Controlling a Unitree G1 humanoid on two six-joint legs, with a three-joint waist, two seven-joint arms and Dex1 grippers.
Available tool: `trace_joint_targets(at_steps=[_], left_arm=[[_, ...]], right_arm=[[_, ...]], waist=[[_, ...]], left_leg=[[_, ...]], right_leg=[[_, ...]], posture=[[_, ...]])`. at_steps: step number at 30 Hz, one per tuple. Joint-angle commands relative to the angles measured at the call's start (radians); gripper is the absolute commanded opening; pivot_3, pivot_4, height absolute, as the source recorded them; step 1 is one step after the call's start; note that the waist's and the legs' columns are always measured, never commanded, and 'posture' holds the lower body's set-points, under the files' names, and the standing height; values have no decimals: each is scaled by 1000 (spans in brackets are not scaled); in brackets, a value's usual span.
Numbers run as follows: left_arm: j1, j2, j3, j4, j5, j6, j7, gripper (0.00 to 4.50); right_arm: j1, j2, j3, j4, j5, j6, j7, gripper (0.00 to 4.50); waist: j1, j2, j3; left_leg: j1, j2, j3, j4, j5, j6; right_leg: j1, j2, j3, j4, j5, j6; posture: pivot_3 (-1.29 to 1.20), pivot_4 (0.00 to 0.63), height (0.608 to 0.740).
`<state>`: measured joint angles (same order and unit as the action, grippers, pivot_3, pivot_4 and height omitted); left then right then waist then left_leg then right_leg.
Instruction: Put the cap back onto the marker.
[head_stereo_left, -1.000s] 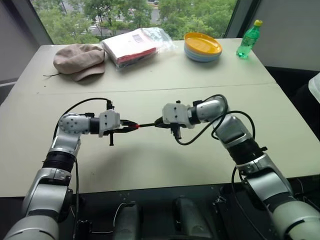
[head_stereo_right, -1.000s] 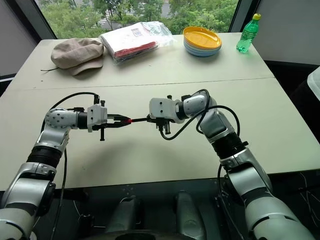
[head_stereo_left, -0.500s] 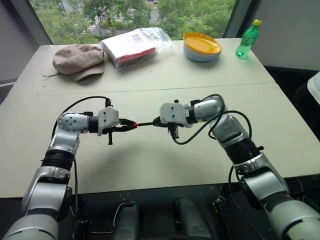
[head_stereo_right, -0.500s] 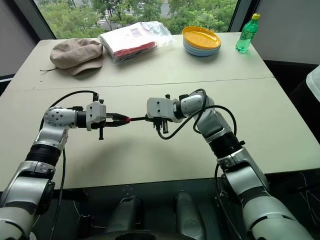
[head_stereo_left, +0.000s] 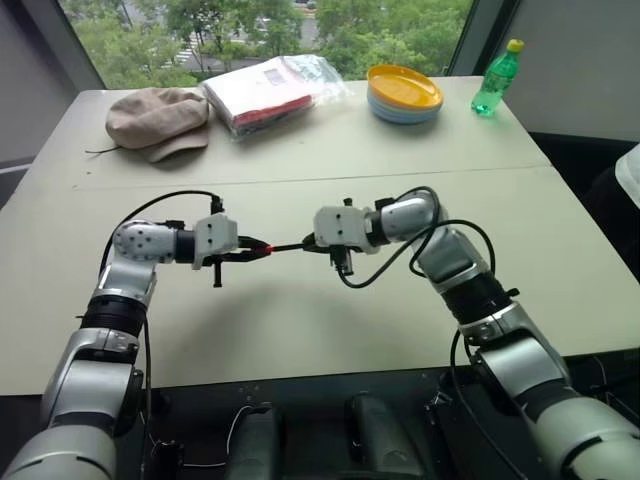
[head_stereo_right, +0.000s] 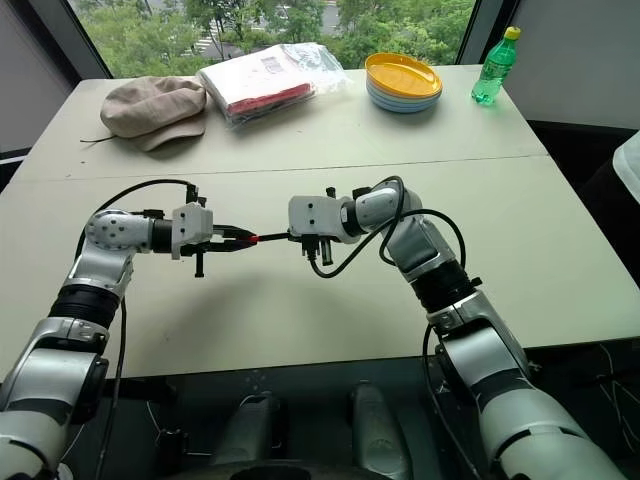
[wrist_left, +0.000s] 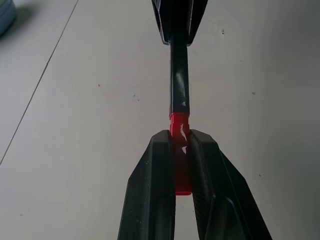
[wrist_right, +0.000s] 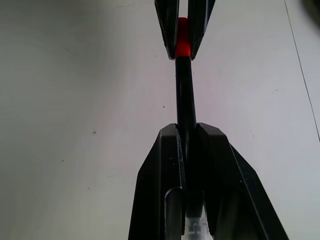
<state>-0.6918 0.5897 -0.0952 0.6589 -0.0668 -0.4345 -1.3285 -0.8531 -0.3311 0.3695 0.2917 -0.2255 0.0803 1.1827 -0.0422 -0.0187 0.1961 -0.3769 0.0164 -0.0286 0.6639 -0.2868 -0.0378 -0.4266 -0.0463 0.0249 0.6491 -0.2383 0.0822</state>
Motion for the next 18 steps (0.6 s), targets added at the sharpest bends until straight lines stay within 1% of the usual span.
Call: trace_joint_targets(at_steps=[1,8,13,18], left_arm=[[-88,-38,24,-57,-27,-46,78,0],[-76,-55,41,-101,-57,-6,94,0],[-65,-63,54,-148,-80,11,89,0],[-65,-57,42,-158,-57,-45,75,0]], right_arm=[[-17,96,94,-9,42,-41,42,24],[-43,126,60,42,50,-18,16,24],[-34,132,50,30,56,24,27,24],[-33,126,63,20,56,19,45,24]], waist=[[0,0,0],[0,0,0],[0,0,0],[0,0,0]], left_leg=[[0,0,0,0,0,0],[0,0,0,0,0,0],[0,0,0,0,0,0],[0,0,0,0,0,0]], right_leg=[[0,0,0,0,0,0],[0,0,0,0,0,0],[0,0,0,0,0,0],[0,0,0,0,0,0]], posture=[[0,150,740],[0,150,740],[0,150,740],[0,150,740]])
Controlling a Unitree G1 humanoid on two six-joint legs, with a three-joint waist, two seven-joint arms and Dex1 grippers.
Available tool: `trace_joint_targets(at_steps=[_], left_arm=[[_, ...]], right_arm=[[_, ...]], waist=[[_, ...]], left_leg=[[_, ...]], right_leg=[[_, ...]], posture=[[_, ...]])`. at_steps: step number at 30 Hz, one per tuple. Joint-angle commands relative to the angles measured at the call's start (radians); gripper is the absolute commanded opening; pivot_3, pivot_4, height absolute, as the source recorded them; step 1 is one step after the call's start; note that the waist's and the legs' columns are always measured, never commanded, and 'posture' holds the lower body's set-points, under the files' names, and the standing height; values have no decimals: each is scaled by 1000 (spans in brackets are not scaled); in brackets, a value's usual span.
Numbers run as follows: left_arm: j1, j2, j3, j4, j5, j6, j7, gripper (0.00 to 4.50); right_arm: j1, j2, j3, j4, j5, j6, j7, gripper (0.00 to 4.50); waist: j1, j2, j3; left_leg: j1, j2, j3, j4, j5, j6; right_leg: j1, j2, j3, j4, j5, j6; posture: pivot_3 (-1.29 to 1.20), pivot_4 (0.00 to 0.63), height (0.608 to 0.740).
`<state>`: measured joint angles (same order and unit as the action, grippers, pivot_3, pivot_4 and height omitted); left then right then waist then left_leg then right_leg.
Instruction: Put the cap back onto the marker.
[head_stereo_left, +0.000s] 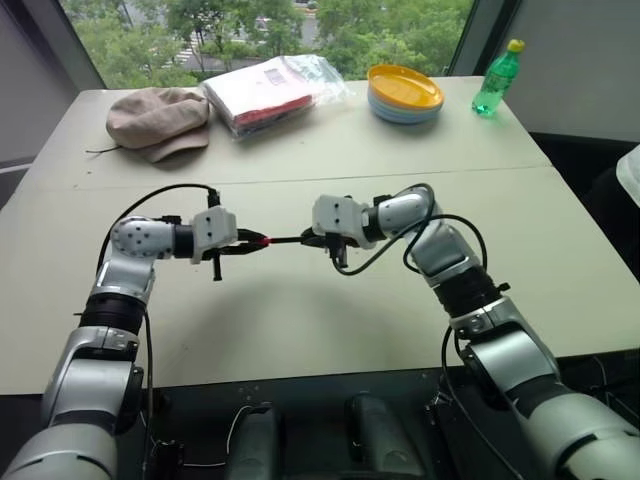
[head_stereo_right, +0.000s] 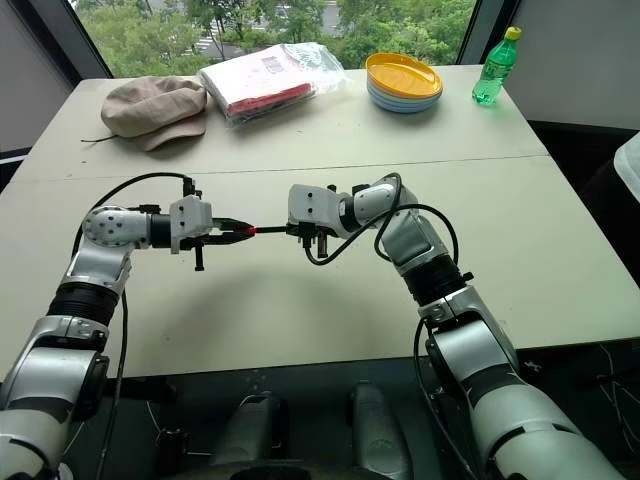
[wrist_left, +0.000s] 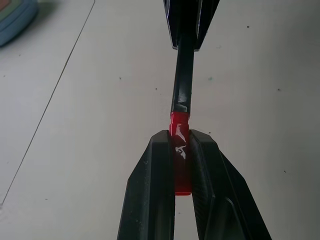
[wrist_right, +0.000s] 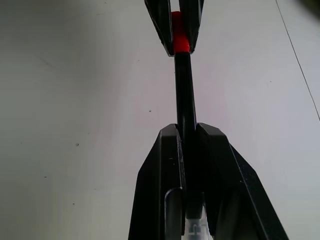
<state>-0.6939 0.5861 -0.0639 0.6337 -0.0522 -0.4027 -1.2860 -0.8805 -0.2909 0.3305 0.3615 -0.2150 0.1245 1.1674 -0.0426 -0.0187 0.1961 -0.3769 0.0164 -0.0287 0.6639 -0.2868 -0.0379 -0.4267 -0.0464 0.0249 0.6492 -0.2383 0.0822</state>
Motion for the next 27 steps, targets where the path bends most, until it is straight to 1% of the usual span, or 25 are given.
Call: trace_joint_targets(at_steps=[1,9,17,22,27], left_arm=[[-66,-51,7,-130,-66,-89,30,0],[-93,-54,-9,-100,-42,-139,22,0],[-126,-59,-18,-92,-28,-103,22,0],[-134,-61,-27,-90,7,-102,46,0],[-129,-80,-13,-124,-16,-47,64,0]], right_arm=[[-6,87,103,-50,46,-26,63,24],[-18,89,126,-22,10,-78,63,24],[-24,100,135,-2,-18,-102,64,24],[-34,112,128,17,-28,-110,48,24],[-30,114,119,8,-20,-104,49,24]], waist=[[0,0,0],[0,0,0],[0,0,0],[-1,0,0],[-1,0,0]], left_leg=[[0,0,0,0,0,0],[0,0,0,0,0,0],[0,0,0,0,0,0],[0,0,0,0,0,0],[0,0,0,0,0,0]], right_leg=[[0,0,0,0,0,0],[0,0,0,0,0,0],[0,0,0,0,0,0],[0,0,0,0,0,0],[0,0,0,0,0,0]], posture=[[0,150,740],[0,150,740],[0,150,740],[0,150,740],[0,150,740]])
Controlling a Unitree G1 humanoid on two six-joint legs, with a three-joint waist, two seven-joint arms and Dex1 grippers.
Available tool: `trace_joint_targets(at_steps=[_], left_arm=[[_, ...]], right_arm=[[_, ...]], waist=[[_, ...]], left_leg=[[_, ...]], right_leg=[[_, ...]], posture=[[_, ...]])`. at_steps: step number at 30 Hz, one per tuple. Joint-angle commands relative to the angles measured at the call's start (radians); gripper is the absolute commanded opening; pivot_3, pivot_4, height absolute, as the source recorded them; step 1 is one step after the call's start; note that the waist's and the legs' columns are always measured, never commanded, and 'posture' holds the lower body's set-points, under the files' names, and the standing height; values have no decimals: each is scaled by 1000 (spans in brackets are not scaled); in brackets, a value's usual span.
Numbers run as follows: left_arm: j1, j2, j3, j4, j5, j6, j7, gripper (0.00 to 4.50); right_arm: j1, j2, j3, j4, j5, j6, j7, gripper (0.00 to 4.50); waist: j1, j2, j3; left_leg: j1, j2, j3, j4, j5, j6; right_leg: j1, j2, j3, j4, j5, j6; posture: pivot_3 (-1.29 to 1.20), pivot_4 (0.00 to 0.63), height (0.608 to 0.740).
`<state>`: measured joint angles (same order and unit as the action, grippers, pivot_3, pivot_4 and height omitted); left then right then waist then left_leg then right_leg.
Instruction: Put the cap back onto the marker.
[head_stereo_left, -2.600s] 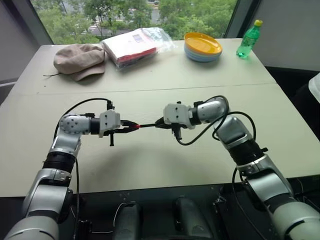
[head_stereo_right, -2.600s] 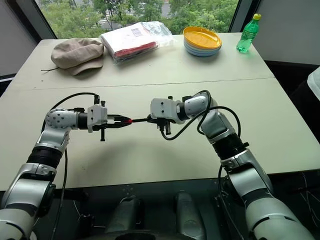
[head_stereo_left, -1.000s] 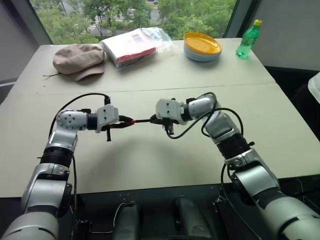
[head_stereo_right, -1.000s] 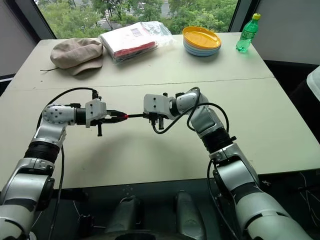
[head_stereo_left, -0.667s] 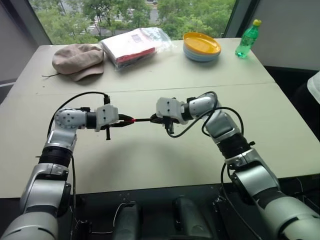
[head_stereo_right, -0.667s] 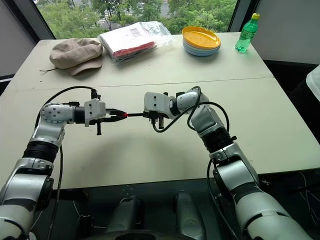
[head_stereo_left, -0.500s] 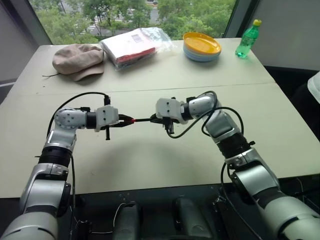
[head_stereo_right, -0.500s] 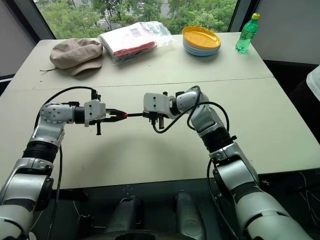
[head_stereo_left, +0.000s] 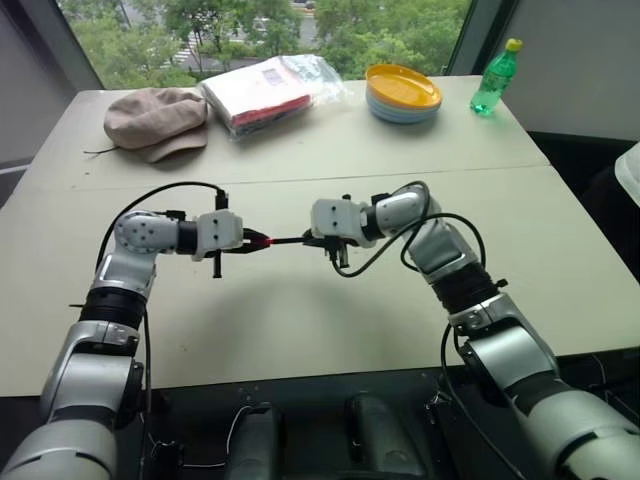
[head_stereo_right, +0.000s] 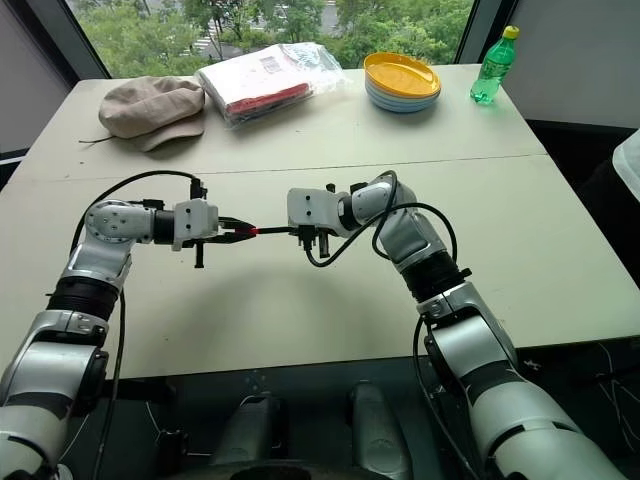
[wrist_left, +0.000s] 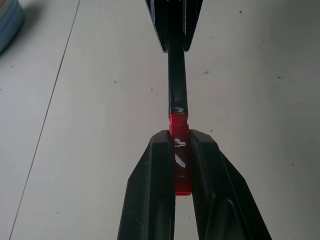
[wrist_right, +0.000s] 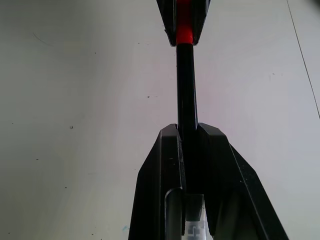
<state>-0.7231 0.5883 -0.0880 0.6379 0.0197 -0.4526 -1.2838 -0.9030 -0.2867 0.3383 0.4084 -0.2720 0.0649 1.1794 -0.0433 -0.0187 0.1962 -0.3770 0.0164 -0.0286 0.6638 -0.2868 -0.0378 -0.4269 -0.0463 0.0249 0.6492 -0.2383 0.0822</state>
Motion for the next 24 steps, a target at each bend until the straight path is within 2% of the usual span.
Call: trace_joint_targets(at_steps=[1,11,19,24], left_arm=[[-101,-87,15,-135,-94,17,66,0],[-89,-156,25,-234,-138,138,66,0],[-94,-185,32,-257,-155,130,46,0],[-98,-168,-7,-224,-103,60,4,0]], right_arm=[[-7,109,111,-41,38,-44,38,24],[8,100,86,-60,44,-42,52,24],[13,103,79,-70,45,-41,60,24],[20,90,86,-73,38,-38,87,24]], waist=[[0,0,0],[0,0,0],[0,0,0],[0,0,0]], left_leg=[[0,0,0,0,0,0],[0,0,0,0,0,0],[0,0,0,0,0,0],[0,0,0,0,0,0]], right_leg=[[0,0,0,0,0,0],[0,0,0,0,0,0],[0,0,0,0,0,0],[0,0,0,0,0,0]], posture=[[0,150,740],[0,150,740],[0,150,740],[0,150,740]])
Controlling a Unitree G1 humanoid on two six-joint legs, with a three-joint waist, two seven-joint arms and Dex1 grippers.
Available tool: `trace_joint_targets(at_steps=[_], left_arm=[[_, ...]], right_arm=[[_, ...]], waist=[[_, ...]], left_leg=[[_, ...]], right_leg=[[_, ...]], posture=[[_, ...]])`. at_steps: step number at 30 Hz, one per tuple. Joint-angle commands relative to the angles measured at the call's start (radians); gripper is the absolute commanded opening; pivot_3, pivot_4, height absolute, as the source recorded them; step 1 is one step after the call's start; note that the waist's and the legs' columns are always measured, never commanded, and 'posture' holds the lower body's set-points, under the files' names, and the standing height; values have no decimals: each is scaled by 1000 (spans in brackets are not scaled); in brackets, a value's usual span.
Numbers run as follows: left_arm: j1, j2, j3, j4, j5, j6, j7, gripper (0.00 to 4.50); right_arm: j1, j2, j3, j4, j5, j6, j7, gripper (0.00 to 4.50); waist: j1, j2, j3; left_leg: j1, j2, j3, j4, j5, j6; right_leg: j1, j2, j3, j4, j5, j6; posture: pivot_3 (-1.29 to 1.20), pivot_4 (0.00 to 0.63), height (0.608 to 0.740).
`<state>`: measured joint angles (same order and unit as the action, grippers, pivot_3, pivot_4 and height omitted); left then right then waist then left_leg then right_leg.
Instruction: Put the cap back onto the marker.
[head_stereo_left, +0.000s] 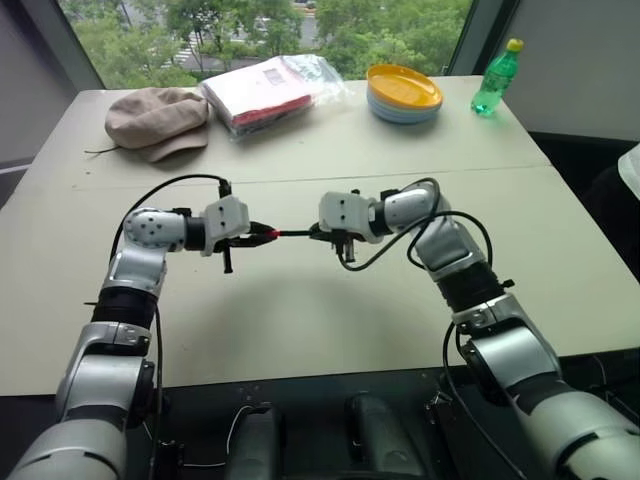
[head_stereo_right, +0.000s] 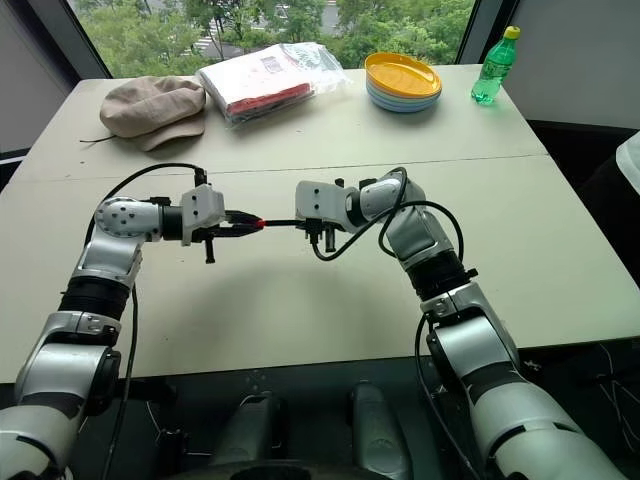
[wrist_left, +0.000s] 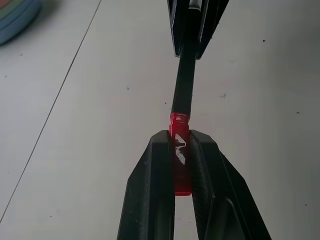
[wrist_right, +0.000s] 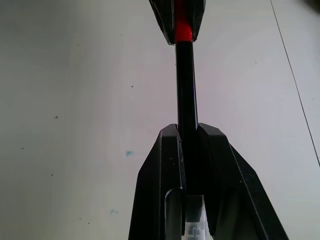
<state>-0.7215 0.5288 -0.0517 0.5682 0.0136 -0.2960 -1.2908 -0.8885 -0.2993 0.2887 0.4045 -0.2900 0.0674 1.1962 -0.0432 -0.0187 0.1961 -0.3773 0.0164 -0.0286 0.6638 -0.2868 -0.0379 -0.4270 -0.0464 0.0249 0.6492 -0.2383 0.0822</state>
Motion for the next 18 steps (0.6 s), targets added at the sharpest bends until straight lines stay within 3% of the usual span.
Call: trace_joint_targets(at_steps=[1,18], left_arm=[[-103,-107,-48,-146,-85,-106,12,0],[-96,-55,-112,-98,43,-147,26,0]], right_arm=[[6,101,136,-68,52,-39,73,24],[-11,106,121,-64,12,-40,62,24]], waist=[[0,0,0],[0,0,0]], left_leg=[[0,0,0,0,0,0],[0,0,0,0,0,0]], right_leg=[[0,0,0,0,0,0],[0,0,0,0,0,0]], posture=[[0,150,740],[0,150,740]])
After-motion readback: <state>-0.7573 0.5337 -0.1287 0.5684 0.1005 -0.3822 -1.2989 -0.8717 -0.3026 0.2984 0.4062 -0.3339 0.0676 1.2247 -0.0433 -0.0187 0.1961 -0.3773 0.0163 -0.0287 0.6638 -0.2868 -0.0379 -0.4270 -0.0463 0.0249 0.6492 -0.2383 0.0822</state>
